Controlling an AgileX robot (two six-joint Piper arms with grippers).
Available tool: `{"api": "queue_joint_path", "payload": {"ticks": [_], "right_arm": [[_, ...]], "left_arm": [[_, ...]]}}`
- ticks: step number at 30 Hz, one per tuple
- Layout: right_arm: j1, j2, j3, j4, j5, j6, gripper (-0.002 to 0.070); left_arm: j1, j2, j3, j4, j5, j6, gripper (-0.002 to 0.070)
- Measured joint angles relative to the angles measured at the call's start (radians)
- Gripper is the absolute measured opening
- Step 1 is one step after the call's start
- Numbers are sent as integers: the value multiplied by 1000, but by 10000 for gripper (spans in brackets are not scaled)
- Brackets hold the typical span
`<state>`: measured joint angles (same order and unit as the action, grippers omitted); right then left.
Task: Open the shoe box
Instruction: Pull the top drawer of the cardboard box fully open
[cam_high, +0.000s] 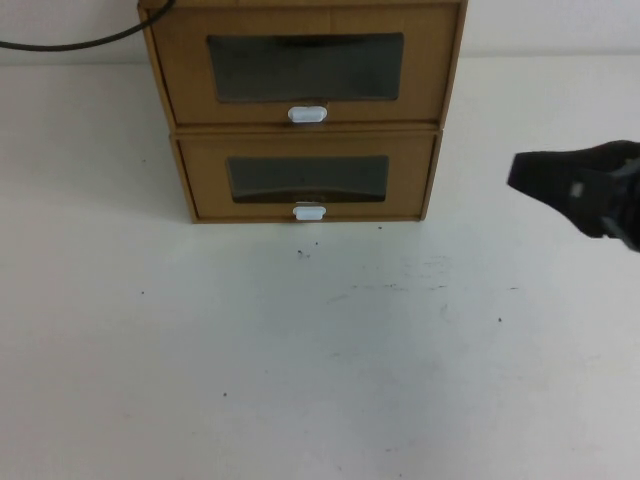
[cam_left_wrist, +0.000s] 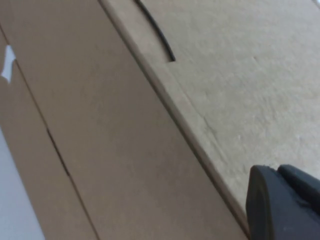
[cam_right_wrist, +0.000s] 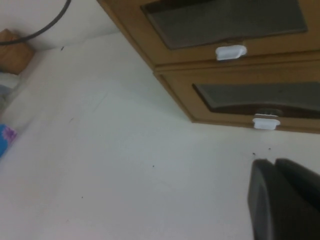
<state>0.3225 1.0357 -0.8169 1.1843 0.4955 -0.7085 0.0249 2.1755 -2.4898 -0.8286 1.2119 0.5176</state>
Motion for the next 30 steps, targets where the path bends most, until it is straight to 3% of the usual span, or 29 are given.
{"api": "queue_joint_path", "payload": {"ticks": [7,10,17,25,30], "right_arm": [[263,182,-58,-9,-225,-6,-20],[327,266,-93,-112,-271,-11,-20],[420,395,-235,-578,-278,-67,-21],[471,445,-267,-1333,-336,-89,-21],[475,492,-267,-1614,-344,-91,-21]], "left_arm": [[0,11,0,-73,0,19,-6],[0,12,0,-97,0,26,-6],[0,18,0,-102,0,32,-6],[0,18,0,-103,0,34,-6],[0,18,0,-104,0,34,-6]]}}
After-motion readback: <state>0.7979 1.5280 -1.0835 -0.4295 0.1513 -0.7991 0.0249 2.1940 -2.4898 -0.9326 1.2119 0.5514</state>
